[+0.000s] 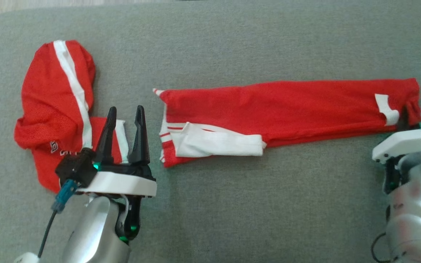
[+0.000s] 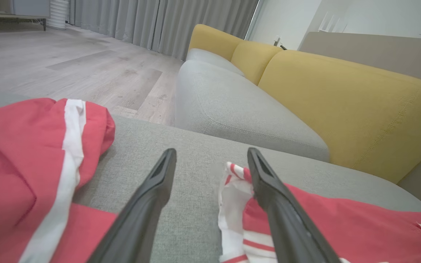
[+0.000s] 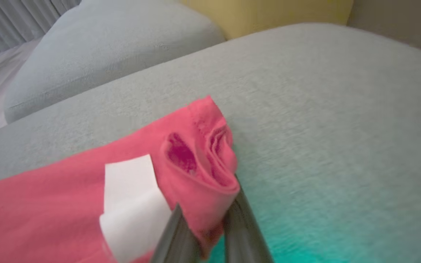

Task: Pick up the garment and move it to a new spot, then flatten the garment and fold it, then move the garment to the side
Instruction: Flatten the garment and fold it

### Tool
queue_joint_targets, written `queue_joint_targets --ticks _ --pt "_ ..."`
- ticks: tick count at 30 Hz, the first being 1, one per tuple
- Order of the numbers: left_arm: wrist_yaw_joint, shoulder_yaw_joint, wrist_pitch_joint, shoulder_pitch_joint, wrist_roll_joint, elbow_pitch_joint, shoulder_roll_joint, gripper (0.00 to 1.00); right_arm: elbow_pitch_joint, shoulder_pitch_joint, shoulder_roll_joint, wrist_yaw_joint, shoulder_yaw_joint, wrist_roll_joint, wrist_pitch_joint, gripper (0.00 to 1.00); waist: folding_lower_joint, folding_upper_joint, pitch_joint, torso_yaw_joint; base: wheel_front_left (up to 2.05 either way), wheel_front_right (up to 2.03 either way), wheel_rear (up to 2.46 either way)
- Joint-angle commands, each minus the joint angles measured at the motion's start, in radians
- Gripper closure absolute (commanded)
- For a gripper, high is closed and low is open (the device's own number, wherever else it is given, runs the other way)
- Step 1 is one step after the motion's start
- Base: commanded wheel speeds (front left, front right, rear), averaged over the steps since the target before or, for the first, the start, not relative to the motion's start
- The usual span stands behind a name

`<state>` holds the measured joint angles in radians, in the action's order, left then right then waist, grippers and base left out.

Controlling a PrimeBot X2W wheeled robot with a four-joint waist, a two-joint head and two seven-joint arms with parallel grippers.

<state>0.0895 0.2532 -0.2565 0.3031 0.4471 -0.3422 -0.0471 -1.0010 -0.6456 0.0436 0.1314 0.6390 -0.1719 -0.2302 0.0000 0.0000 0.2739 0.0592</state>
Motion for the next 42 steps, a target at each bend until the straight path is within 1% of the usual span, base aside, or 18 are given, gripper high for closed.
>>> queue_joint_targets --ticks 1,5,9,12,17,22,27,28,32,34,37,42 --pt "0.004 -0.038 -0.005 0.020 -0.008 0.030 -0.003 0.00 0.065 0.008 0.007 -0.001 0.017 -0.035 -0.012 1.00 0.0000 0.0000 -0.013 -0.013 0.00 0.00 0.00" --pt "0.002 -0.039 -0.005 0.012 -0.003 0.033 -0.003 0.00 0.188 0.032 0.012 -0.001 0.097 -0.094 0.027 1.00 0.0000 0.0000 -0.033 -0.031 0.00 0.00 0.00" --pt "0.000 -0.029 -0.005 0.007 0.002 0.033 -0.003 0.00 0.297 0.056 0.027 -0.001 0.135 -0.120 0.078 1.00 0.0000 0.0000 -0.052 -0.041 0.00 0.00 0.00" --pt "-0.003 -0.023 -0.005 0.004 0.010 0.029 -0.003 0.00 0.358 0.073 0.036 -0.001 0.121 -0.105 0.099 1.00 0.0000 0.0000 -0.066 -0.044 0.00 0.00 0.00" --pt "-0.007 -0.019 -0.005 -0.009 0.018 0.023 -0.003 0.00 0.437 0.096 0.022 -0.001 0.036 -0.029 0.118 1.00 0.0000 0.0000 -0.096 -0.043 0.00 0.00 0.00" --pt "-0.009 -0.015 -0.005 -0.025 0.014 0.014 -0.003 0.00 0.518 0.137 0.008 -0.001 -0.111 0.081 0.150 1.00 0.0000 0.0000 -0.141 -0.025 0.00 0.00 0.00" --pt "-0.014 -0.011 -0.005 -0.035 0.010 0.006 -0.003 0.00 0.568 0.203 0.007 -0.001 -0.329 0.286 0.169 1.00 0.0000 0.0000 -0.190 0.006 0.00 0.00 0.00" --pt "-0.014 -0.011 -0.005 -0.035 0.010 0.006 -0.003 0.00 0.568 0.203 0.007 -0.001 -0.329 0.286 0.169 1.00 0.0000 0.0000 -0.190 0.006 0.00 0.00 0.00" --pt "-0.016 -0.008 -0.005 -0.044 0.003 -0.001 -0.003 0.00 0.608 0.251 0.007 -0.001 -0.498 0.425 0.175 1.00 0.0000 0.0000 -0.218 0.028 0.00 0.00 0.00" --pt "-0.024 -0.009 -0.005 -0.047 -0.006 -0.005 -0.003 0.00 0.620 0.272 0.007 -0.001 -0.591 0.492 0.171 1.00 0.0000 0.0000 -0.229 0.040 0.00 0.00 0.00" --pt "-0.026 -0.002 -0.005 -0.044 -0.005 -0.007 -0.003 0.00 0.617 0.298 0.007 -0.001 -0.715 0.549 0.164 1.00 0.0000 0.0000 -0.235 0.058 0.00 0.00 0.00" --pt "-0.027 0.008 -0.005 -0.033 -0.004 -0.007 -0.003 0.00 0.567 0.285 0.007 -0.001 -0.839 0.582 0.121 1.00 0.0000 0.0000 -0.227 0.087 0.00 0.00 0.00"
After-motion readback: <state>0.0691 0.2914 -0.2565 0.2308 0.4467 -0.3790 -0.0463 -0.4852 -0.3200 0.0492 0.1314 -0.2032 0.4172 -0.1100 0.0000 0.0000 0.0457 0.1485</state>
